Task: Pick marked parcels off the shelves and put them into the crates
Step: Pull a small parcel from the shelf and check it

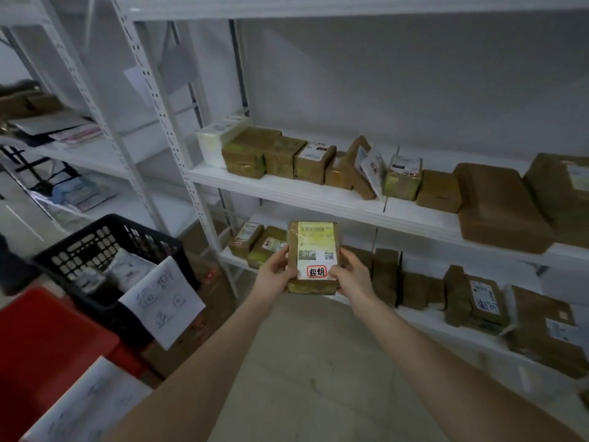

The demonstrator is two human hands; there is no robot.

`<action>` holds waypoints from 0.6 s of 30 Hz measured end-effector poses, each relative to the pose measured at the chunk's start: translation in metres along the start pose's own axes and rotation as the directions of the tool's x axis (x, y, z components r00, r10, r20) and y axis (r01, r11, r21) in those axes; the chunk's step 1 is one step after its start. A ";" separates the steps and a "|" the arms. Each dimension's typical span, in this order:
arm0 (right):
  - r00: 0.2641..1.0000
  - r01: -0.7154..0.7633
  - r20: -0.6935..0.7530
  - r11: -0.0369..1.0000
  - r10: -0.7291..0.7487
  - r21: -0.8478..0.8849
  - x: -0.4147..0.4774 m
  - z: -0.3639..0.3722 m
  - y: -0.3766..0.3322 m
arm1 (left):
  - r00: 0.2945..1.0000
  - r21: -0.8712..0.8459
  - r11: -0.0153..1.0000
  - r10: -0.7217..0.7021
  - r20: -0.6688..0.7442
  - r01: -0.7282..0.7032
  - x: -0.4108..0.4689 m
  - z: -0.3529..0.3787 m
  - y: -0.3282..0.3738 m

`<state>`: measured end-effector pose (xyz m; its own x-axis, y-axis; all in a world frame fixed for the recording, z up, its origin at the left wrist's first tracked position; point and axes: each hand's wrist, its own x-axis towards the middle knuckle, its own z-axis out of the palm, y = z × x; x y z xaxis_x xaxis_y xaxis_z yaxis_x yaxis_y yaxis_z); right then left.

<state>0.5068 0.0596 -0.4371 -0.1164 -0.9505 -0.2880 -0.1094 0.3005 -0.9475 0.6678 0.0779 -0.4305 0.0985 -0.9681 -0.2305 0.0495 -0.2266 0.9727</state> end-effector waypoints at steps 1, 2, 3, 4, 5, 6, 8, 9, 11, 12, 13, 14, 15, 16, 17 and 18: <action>1.000 -0.012 0.017 1.000 0.012 -0.009 0.005 0.018 0.000 | 1.000 0.004 1.000 -0.013 -0.017 0.013 0.005 -0.017 -0.004; 0.999 -0.016 0.036 1.000 0.017 -0.025 0.007 0.033 -0.001 | 0.999 0.004 1.000 -0.025 -0.030 0.026 0.009 -0.031 -0.007; 0.998 -0.014 0.056 0.999 0.017 -0.051 0.013 0.054 -0.002 | 0.998 -0.001 0.999 -0.035 -0.046 0.035 0.015 -0.050 -0.012; 0.997 -0.008 0.072 0.997 0.013 -0.079 0.017 0.073 -0.004 | 0.997 -0.007 0.999 -0.043 -0.064 0.042 0.021 -0.069 -0.016; 0.996 -0.001 0.092 0.995 0.010 -0.096 0.021 0.091 -0.006 | 0.995 -0.016 0.999 -0.050 -0.088 0.049 0.026 -0.086 -0.018; 0.993 0.000 0.119 0.995 0.012 -0.101 0.025 0.113 -0.007 | 0.991 -0.034 0.998 -0.057 -0.119 0.053 0.031 -0.106 -0.018; 0.986 0.008 0.164 0.992 0.013 -0.128 0.034 0.158 -0.010 | 0.983 -0.080 0.995 -0.070 -0.169 0.057 0.042 -0.145 -0.018; 0.983 0.014 0.184 0.989 0.013 -0.145 0.038 0.179 -0.011 | 0.979 -0.095 0.993 -0.084 -0.188 0.067 0.047 -0.163 -0.018; 0.974 0.020 0.226 0.988 0.015 -0.153 0.043 0.220 -0.015 | 0.966 -0.115 0.990 -0.111 -0.232 0.086 0.055 -0.199 -0.019; 0.969 0.022 0.248 0.987 0.018 -0.157 0.047 0.240 -0.017 | 0.958 -0.121 0.988 -0.123 -0.259 0.094 0.061 -0.217 -0.020; 0.961 0.026 0.275 0.987 0.020 -0.162 0.050 0.258 -0.019 | 0.949 -0.121 0.987 -0.136 -0.286 0.105 0.065 -0.234 -0.022; 0.951 0.033 0.309 0.985 0.020 -0.166 0.054 0.275 -0.021 | 0.940 -0.121 0.987 -0.141 -0.310 0.108 0.069 -0.250 -0.022; 0.940 0.042 0.341 0.984 0.019 -0.171 0.059 0.294 -0.023 | 0.933 -0.126 0.987 -0.141 -0.330 0.105 0.073 -0.266 -0.022; 0.928 0.053 0.373 0.982 0.018 -0.179 0.064 0.312 -0.025 | 0.926 -0.138 0.985 -0.145 -0.348 0.103 0.077 -0.281 -0.021; 0.916 0.061 0.401 0.980 0.020 -0.189 0.070 0.329 -0.026 | 0.917 -0.152 0.983 -0.155 -0.369 0.105 0.082 -0.296 -0.021; 0.904 0.064 0.426 0.978 0.026 -0.196 0.076 0.347 -0.028 | 0.906 -0.163 0.980 -0.167 -0.388 0.110 0.087 -0.311 -0.021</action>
<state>0.8434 -0.0486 -0.4812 0.3123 -0.8854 -0.3444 -0.3081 0.2485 -0.9183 0.9842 0.0315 -0.4794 0.4668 -0.7981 -0.3809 0.2216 -0.3115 0.9241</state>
